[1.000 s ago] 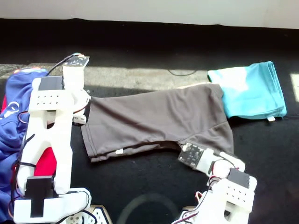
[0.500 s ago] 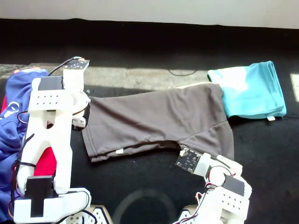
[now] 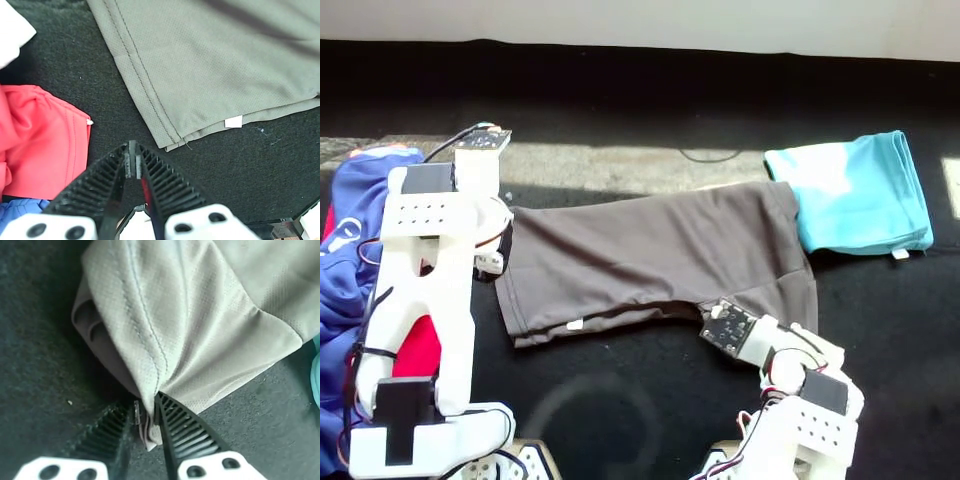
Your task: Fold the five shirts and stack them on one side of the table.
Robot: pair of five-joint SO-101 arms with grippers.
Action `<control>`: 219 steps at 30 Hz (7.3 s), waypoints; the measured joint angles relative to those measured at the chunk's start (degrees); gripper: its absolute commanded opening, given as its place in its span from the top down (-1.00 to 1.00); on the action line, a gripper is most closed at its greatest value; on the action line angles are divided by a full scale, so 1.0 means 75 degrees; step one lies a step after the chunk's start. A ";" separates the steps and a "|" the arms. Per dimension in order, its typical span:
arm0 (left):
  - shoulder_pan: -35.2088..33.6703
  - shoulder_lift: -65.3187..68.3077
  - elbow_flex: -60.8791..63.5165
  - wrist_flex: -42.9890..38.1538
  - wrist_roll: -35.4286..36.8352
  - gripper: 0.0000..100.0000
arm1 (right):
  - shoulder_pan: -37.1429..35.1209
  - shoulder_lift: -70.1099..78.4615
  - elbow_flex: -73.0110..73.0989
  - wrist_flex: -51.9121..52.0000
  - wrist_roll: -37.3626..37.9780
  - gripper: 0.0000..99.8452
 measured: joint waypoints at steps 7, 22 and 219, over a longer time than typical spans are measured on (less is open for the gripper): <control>-0.0047 0.0000 0.0012 0.0000 0.0000 0.98 | -0.0023 0.0023 -0.0692 0.0023 -0.0363 0.99; -0.0047 -0.0082 0.1418 -0.0656 0.0023 0.98 | -0.1137 0.2590 -0.2778 -0.2215 -0.1782 0.99; 0.5978 0.9155 -1.3292 0.0457 0.2274 0.68 | 0.1887 0.3270 0.0000 -0.3270 -0.9131 0.63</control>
